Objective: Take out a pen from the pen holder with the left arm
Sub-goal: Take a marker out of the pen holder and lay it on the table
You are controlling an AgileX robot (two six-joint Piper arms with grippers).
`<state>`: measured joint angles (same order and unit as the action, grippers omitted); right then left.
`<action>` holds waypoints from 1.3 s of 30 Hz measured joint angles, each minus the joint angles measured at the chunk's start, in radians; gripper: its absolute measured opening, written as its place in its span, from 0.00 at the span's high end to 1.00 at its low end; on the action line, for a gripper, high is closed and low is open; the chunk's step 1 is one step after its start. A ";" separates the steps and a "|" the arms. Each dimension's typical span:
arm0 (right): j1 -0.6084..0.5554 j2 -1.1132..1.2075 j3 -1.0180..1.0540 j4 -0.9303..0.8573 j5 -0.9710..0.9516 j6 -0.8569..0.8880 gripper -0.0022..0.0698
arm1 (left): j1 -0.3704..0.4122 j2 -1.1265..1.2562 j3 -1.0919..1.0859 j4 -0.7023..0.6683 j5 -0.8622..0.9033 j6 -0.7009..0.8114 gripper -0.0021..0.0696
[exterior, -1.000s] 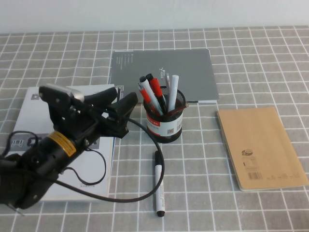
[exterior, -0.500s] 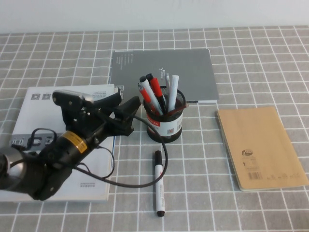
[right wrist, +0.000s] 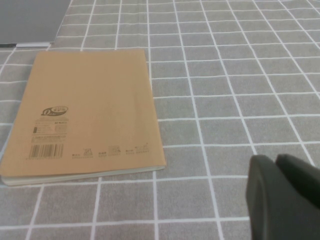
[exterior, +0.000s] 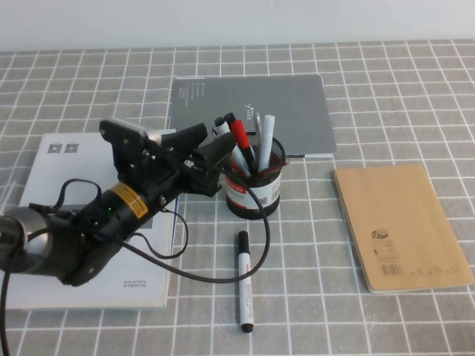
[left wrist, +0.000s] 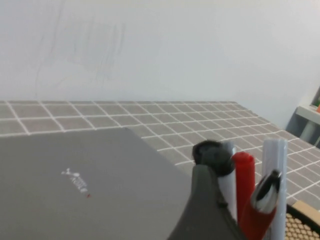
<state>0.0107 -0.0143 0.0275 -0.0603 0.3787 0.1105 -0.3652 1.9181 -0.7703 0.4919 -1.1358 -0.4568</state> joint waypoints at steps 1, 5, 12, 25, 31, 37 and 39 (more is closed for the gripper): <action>0.000 0.000 0.000 0.000 0.000 0.000 0.99 | -0.002 0.000 -0.008 0.004 0.000 0.000 0.38; 0.000 0.000 0.000 0.000 0.000 0.000 0.99 | -0.002 0.002 -0.016 0.008 -0.002 -0.009 0.40; 0.000 0.000 0.000 0.000 0.000 0.000 0.99 | -0.002 0.062 -0.019 0.010 -0.006 -0.092 0.52; 0.000 0.000 0.000 0.000 0.000 0.000 0.99 | -0.002 0.070 -0.045 0.008 -0.006 -0.097 0.60; 0.000 0.000 0.000 0.000 0.000 0.000 0.99 | -0.002 0.070 -0.058 0.008 -0.006 -0.097 0.60; 0.000 0.000 0.000 0.000 0.000 0.000 0.99 | -0.002 0.070 -0.058 0.008 -0.006 -0.097 0.78; 0.000 0.000 0.000 0.000 0.000 0.000 0.99 | -0.002 0.070 -0.059 0.010 -0.006 -0.097 0.86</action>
<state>0.0107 -0.0143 0.0275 -0.0603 0.3787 0.1105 -0.3672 1.9879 -0.8296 0.5020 -1.1416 -0.5538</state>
